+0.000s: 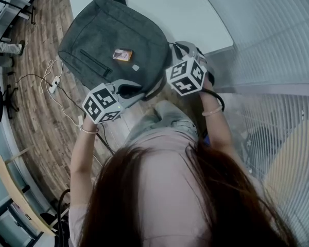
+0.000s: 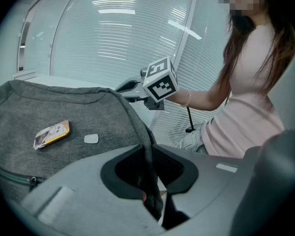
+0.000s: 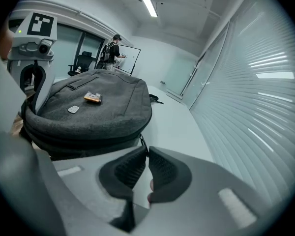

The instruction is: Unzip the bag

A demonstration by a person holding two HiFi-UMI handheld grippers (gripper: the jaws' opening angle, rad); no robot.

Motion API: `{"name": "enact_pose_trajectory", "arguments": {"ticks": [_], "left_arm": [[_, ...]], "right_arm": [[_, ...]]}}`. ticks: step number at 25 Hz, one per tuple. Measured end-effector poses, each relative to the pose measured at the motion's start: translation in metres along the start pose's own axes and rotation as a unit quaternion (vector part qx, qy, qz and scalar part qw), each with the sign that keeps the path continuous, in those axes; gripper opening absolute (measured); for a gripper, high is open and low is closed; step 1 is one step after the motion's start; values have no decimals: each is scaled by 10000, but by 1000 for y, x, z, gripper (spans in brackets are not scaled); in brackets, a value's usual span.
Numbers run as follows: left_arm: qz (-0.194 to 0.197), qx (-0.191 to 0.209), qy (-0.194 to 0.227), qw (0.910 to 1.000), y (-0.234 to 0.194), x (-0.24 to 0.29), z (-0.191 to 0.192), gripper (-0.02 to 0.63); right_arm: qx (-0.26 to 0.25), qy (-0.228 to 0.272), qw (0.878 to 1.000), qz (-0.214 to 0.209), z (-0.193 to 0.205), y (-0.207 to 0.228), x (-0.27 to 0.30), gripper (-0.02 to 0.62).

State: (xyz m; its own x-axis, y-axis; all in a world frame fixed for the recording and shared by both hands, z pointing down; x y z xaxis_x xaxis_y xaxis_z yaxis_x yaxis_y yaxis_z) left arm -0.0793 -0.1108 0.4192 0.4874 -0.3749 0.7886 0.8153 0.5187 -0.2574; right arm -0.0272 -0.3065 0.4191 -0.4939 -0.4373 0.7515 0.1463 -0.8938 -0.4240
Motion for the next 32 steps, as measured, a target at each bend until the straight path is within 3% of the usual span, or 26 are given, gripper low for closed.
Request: {"name": "enact_pose_trajectory", "arguments": {"ticks": [32], "left_arm": [[8, -6, -129, 9999, -1, 2, -2, 66]], "right_arm": [[-570, 208, 9981, -123, -30, 23, 36, 21]]}}
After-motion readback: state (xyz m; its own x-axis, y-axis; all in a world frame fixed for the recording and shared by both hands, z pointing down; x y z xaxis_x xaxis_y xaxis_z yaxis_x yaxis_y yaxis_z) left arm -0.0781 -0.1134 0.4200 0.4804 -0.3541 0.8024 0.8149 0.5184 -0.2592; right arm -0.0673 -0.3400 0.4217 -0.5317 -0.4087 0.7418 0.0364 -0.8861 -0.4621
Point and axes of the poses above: the fingertips, and each gripper's own axes: x forward along the fingers, y to its right, z out of its underside, the point moved 6 cm from there along -x, backward along the fingers, and after that the axes turned 15 degrees about -y, right-handed, at the moved point
